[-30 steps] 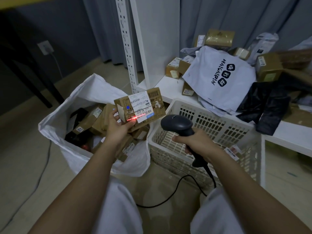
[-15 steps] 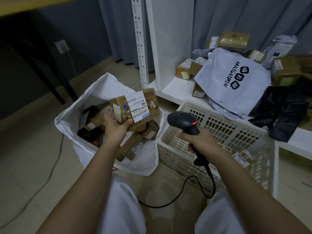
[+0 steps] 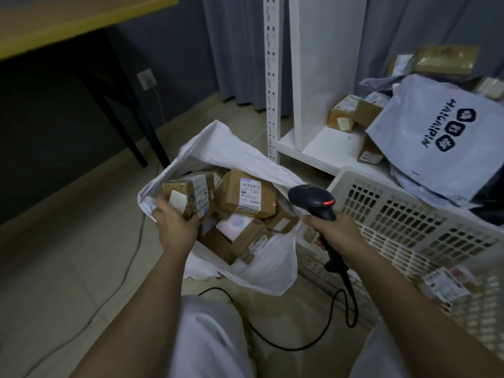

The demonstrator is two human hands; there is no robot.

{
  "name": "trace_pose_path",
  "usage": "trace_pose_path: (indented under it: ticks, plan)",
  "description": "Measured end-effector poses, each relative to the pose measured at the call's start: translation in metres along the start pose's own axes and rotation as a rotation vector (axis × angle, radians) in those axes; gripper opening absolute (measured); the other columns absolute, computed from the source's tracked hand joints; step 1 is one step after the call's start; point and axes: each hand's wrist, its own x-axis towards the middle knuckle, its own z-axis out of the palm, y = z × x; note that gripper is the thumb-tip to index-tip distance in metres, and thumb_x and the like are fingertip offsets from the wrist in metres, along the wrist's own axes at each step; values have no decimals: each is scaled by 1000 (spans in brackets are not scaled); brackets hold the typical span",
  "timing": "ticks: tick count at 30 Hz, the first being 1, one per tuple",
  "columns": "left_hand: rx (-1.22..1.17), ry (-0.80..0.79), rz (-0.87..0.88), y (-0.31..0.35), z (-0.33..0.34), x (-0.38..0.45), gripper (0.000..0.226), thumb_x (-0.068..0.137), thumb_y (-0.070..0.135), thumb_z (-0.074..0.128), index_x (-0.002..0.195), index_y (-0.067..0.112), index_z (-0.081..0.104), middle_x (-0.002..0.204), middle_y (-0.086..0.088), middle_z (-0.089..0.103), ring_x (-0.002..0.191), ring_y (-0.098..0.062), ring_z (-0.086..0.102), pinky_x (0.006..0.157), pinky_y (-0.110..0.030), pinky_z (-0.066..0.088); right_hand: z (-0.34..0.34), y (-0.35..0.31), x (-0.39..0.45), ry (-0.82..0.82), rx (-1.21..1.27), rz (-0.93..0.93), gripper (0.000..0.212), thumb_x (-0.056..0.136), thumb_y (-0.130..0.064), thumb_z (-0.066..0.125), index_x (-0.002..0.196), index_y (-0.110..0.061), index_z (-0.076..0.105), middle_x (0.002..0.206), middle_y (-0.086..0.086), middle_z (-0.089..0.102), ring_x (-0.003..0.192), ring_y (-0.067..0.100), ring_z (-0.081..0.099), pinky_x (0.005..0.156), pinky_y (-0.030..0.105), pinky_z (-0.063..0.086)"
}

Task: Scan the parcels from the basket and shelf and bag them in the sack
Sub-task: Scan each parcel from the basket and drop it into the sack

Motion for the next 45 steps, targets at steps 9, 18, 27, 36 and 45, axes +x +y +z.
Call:
trace_pose_path:
  ticks: [9, 18, 27, 36, 45]
  plan:
    - [289, -116, 113, -2, 39, 28, 95, 82, 31, 72, 151, 23, 6, 136, -24, 35, 113, -45, 48, 81, -48, 44, 52, 8, 32, -31, 23, 46, 21, 81, -17, 75, 70, -10, 59, 55, 7, 55, 42, 15, 53, 44, 24, 42]
    - [495, -204, 245, -33, 93, 61, 94, 89, 1, 58, 153, 35, -1, 144, -28, 23, 120, -44, 42, 92, -50, 44, 74, 23, 50, -32, 72, 133, 23, 81, -17, 75, 72, -8, 56, 56, 8, 54, 42, 17, 53, 48, 27, 42]
    - [539, -544, 266, -39, 111, 62, 72, 95, 16, 49, 154, 29, 9, 158, -21, 10, 144, -37, 19, 109, -45, 32, 54, 20, 50, -28, 12, 138, 19, 83, -17, 74, 75, -7, 60, 60, 9, 54, 41, 14, 51, 44, 23, 40]
    - [158, -710, 267, 23, 96, 21, 37, 95, 7, 53, 132, 2, 52, 136, -16, 52, 123, -32, 51, 97, -27, 36, -31, 13, 17, 81, -60, 135, 18, 85, -17, 71, 81, -5, 57, 57, 9, 50, 45, 18, 49, 42, 20, 39]
    - [-201, -897, 450, 160, 156, -128, 27, 98, 11, 50, 123, 10, 57, 116, -4, 60, 102, -18, 57, 83, -28, 46, -186, 49, -21, 432, 78, 209, 15, 85, -13, 69, 81, -10, 55, 61, 8, 49, 47, 18, 48, 43, 22, 38]
